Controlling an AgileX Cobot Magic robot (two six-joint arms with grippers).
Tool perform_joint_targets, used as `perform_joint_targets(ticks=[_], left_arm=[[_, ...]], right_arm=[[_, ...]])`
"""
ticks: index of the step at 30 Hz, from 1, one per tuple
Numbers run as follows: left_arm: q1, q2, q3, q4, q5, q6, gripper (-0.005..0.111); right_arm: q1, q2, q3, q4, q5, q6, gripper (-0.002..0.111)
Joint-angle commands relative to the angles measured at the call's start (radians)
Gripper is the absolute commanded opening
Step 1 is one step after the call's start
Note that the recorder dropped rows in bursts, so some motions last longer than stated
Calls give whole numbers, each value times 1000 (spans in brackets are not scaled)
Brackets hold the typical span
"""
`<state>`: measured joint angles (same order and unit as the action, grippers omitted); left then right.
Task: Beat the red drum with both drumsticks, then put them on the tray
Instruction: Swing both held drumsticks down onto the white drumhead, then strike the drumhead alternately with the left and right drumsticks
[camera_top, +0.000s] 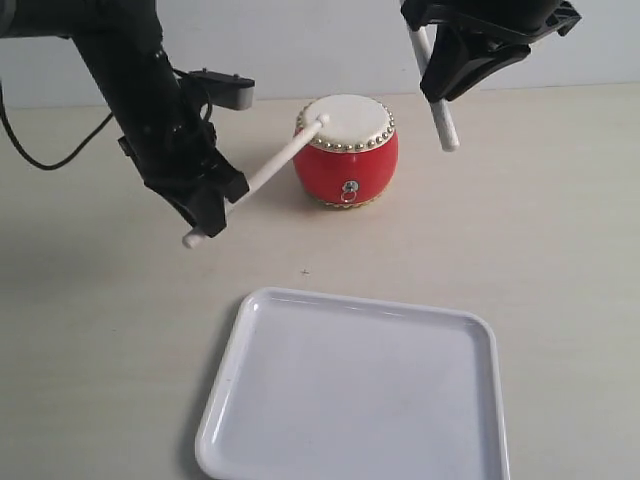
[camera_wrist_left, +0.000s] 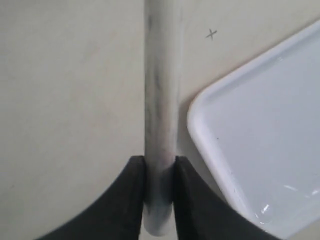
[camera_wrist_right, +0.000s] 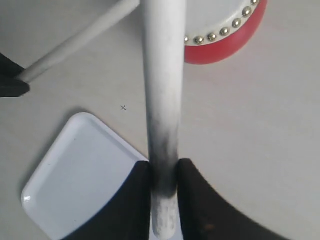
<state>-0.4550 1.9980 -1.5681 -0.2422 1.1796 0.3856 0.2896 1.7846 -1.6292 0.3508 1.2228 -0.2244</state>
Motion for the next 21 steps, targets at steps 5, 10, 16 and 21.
perform_joint_targets(ticks=[5, 10, 16, 21], left_arm=[[72, -268, -4, -40, -26, -5, 0], [89, -330, -4, -64, -26, -5, 0], [83, -281, 2, -77, -23, -5, 0], [31, -132, 2, -70, -14, 18, 0]], right_arm=[[19, 196, 29, 15, -2, 27, 0], [48, 312, 48, -1, -2, 27, 0], [46, 230, 46, -23, -2, 27, 0], [46, 77, 46, -71, -2, 27, 0]])
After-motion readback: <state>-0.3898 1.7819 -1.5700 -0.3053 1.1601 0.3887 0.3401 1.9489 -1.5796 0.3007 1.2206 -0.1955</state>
